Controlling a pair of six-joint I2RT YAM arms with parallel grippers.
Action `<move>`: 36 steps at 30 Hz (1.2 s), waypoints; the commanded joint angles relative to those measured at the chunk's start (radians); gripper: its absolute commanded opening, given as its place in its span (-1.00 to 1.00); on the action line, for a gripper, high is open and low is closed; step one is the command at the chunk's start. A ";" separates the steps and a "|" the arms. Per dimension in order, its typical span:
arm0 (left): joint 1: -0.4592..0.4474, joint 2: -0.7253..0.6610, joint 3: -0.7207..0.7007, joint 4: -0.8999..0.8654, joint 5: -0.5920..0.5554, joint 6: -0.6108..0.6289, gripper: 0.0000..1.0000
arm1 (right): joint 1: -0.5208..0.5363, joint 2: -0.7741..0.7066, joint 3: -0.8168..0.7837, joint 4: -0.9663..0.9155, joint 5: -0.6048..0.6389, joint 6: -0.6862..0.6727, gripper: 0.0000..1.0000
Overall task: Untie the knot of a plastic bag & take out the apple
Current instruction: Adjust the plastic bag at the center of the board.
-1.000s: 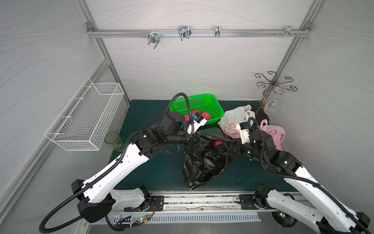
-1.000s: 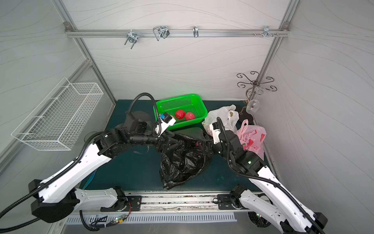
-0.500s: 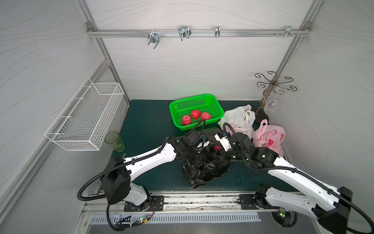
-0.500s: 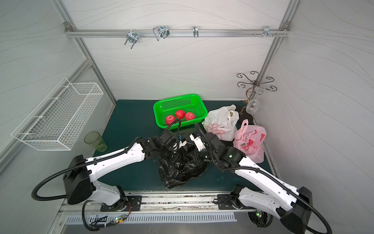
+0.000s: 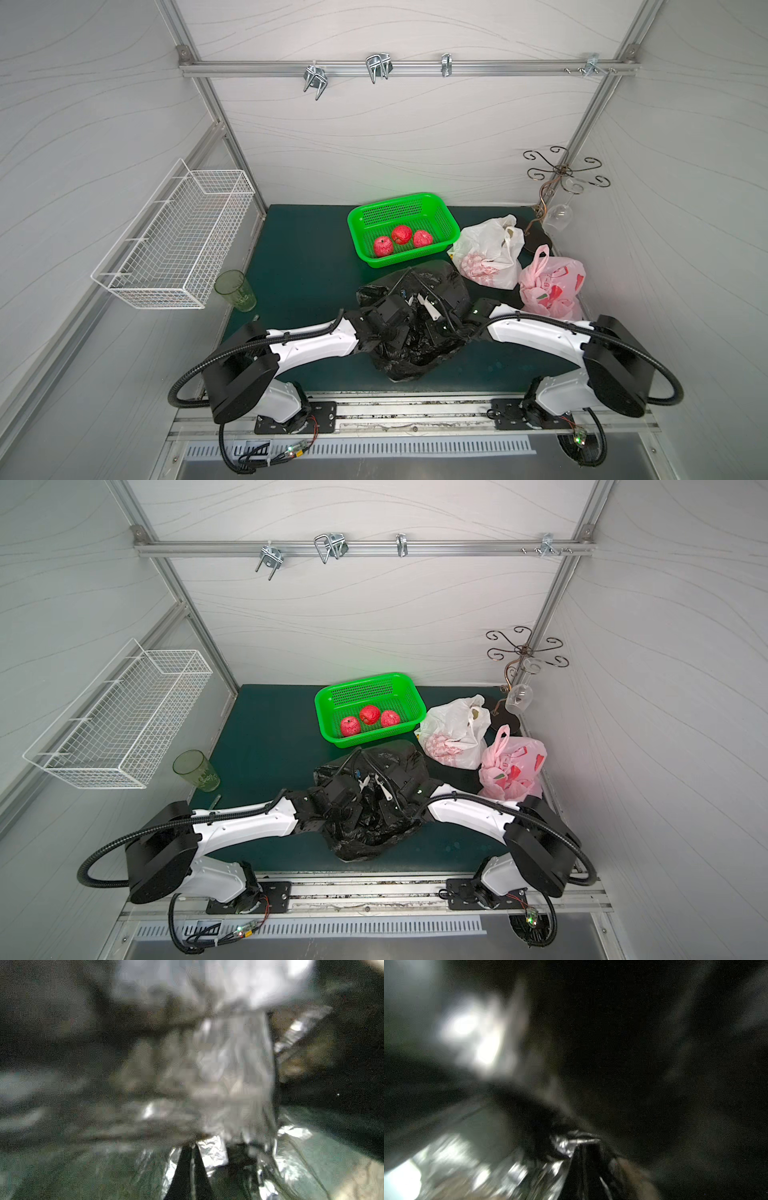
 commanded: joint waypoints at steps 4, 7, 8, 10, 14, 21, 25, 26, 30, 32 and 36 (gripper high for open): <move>-0.138 -0.151 -0.064 0.315 -0.242 0.065 -1.00 | -0.111 0.080 0.162 0.078 0.101 -0.002 -1.00; -0.163 -0.178 -0.139 0.408 -0.232 0.084 -1.00 | -0.140 0.103 0.244 0.052 0.092 -0.019 -1.00; -0.163 -0.163 -0.148 0.409 -0.232 0.080 -1.00 | -0.146 0.106 0.268 0.046 0.097 -0.028 -1.00; -0.162 -0.110 -0.149 0.412 -0.226 0.078 -1.00 | -0.157 0.106 0.304 0.034 0.109 -0.040 -1.00; -0.161 0.017 -0.144 0.454 -0.267 0.045 -1.00 | -0.202 0.107 0.349 -0.014 0.152 -0.027 -1.00; -0.161 0.127 -0.108 0.444 -0.300 0.016 -1.00 | -0.309 0.010 0.309 -0.095 0.357 0.042 -1.00; -0.161 0.115 -0.101 0.412 -0.299 0.016 -1.00 | -0.368 -0.071 0.265 -0.135 0.474 0.085 -1.00; -0.161 0.114 -0.099 0.404 -0.297 0.017 -1.00 | -0.377 -0.094 0.255 -0.143 0.503 0.091 -1.00; -0.161 0.106 -0.080 0.369 -0.278 0.016 -1.00 | -0.398 -0.183 0.234 -0.173 0.463 0.105 -1.00; -0.161 0.101 -0.061 0.349 -0.263 0.020 -1.00 | -0.397 -0.245 0.207 -0.163 0.318 0.091 -1.00; -0.161 0.096 0.000 0.285 -0.244 0.036 -1.00 | -0.375 -0.419 0.052 -0.003 -0.122 0.061 -1.00</move>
